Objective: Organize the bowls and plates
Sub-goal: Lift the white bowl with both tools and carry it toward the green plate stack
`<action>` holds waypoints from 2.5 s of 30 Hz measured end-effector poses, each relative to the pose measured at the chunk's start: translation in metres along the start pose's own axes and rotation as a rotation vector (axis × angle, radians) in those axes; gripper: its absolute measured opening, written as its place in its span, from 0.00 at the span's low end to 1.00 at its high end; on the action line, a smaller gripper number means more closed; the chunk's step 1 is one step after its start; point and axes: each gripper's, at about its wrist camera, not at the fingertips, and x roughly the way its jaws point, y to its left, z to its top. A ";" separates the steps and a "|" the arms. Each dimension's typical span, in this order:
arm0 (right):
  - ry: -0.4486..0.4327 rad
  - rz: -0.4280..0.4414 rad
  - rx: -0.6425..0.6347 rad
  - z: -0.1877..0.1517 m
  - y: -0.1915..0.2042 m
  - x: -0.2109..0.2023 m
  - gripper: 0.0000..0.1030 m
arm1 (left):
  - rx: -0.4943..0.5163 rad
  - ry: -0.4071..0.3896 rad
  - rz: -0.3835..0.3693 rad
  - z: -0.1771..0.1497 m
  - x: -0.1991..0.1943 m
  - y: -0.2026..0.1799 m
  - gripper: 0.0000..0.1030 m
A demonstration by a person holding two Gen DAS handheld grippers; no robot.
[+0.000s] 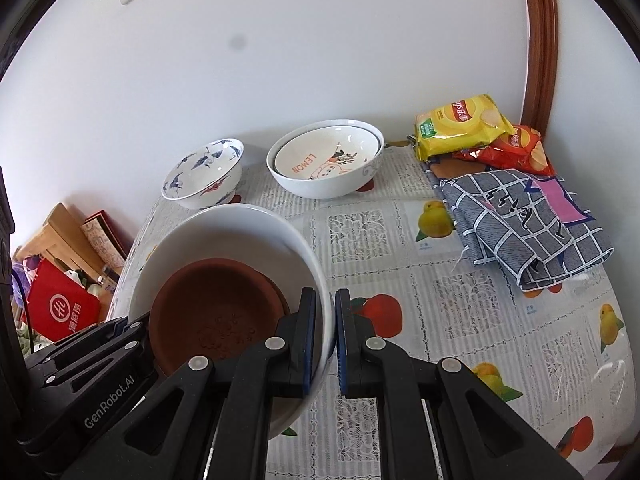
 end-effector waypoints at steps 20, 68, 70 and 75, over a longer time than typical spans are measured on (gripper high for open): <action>0.019 0.014 -0.049 -0.001 0.037 0.025 0.09 | -0.054 0.006 0.009 0.002 0.007 0.041 0.10; 0.186 0.045 -0.084 -0.026 0.066 0.128 0.10 | -0.135 0.137 0.047 -0.014 0.087 0.106 0.10; 0.189 0.057 -0.085 -0.025 0.065 0.129 0.10 | -0.136 0.140 0.045 -0.014 0.088 0.106 0.10; 0.206 0.082 -0.051 -0.023 0.059 0.130 0.11 | -0.133 0.164 0.041 -0.013 0.089 0.106 0.12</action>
